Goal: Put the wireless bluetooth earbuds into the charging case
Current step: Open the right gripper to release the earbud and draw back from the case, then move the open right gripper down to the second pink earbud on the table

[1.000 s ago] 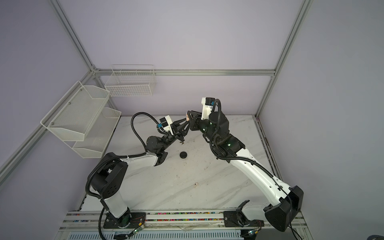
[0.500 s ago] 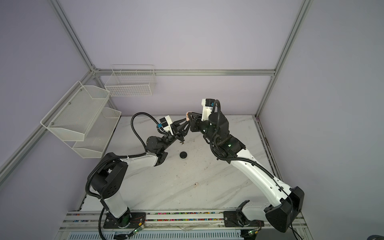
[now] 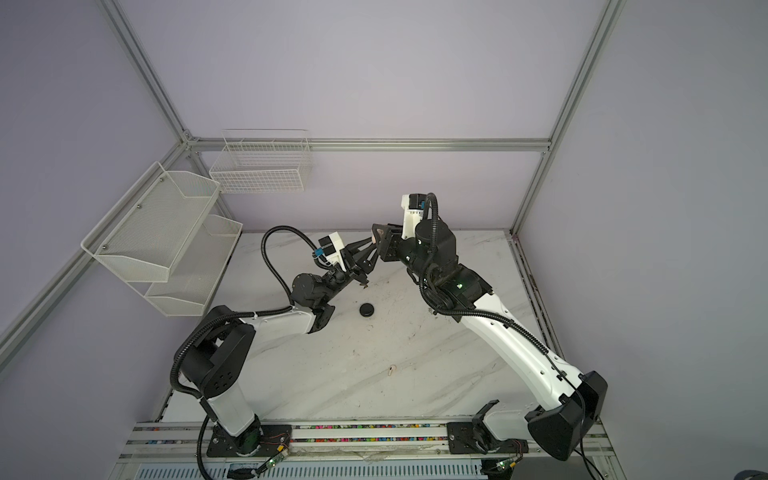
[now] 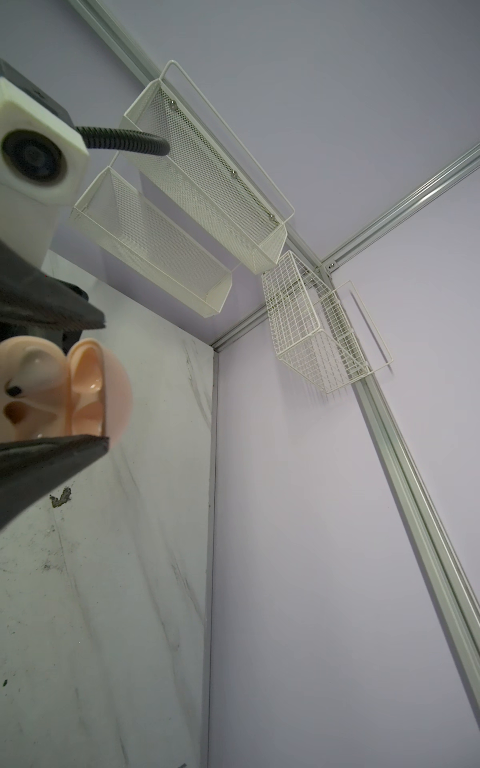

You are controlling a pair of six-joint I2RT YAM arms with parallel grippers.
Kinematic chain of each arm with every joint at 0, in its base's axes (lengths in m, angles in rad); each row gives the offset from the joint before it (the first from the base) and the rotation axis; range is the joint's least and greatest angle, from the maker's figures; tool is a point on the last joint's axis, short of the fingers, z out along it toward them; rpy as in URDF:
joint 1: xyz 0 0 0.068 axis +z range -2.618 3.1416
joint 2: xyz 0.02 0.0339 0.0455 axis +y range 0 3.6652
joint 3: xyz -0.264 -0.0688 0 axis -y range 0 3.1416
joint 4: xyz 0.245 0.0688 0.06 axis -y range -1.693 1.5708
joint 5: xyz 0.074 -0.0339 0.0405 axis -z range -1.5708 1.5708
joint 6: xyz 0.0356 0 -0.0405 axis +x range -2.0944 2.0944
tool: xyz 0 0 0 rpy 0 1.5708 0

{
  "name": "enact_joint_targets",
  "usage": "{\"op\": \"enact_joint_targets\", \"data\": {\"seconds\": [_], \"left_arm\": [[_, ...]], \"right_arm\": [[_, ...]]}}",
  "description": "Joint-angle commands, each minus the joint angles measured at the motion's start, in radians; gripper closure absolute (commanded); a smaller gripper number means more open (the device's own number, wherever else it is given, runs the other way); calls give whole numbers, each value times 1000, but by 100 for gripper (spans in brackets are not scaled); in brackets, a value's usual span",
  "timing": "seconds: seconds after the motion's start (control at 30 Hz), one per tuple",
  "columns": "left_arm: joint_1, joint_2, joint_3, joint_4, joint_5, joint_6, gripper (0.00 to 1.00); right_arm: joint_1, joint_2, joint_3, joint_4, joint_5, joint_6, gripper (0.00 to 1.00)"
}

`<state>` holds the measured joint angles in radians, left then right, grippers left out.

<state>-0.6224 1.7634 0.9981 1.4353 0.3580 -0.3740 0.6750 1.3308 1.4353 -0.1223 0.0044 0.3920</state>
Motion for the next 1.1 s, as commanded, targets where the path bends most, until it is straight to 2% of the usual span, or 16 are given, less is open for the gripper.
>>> {"op": "enact_joint_targets", "data": {"seconds": [0.0, 0.13, 0.2, 0.33, 0.63, 0.77, 1.07], "left_arm": [[0, -51, -39, 67, -8, 21, 100], [4, -56, -57, 67, 25, 23, 100], [11, -63, -70, 67, 70, 34, 100], [42, -83, -113, 66, 216, 71, 100], [133, -126, -185, 67, 461, 40, 100], [139, -126, -196, 67, 501, 14, 100], [144, -108, -180, 66, 533, -21, 100]], "right_arm": [[3, 1, 80, -52, 8, -26, 55], [3, 2, 136, -124, -16, -40, 56], [3, -10, 154, -180, -28, -105, 58], [-1, -67, 166, -301, -52, -281, 61], [-9, -114, 159, -540, -191, -379, 63], [-9, -118, 115, -544, -222, -385, 56], [-20, -104, 69, -534, -256, -396, 53]]}}
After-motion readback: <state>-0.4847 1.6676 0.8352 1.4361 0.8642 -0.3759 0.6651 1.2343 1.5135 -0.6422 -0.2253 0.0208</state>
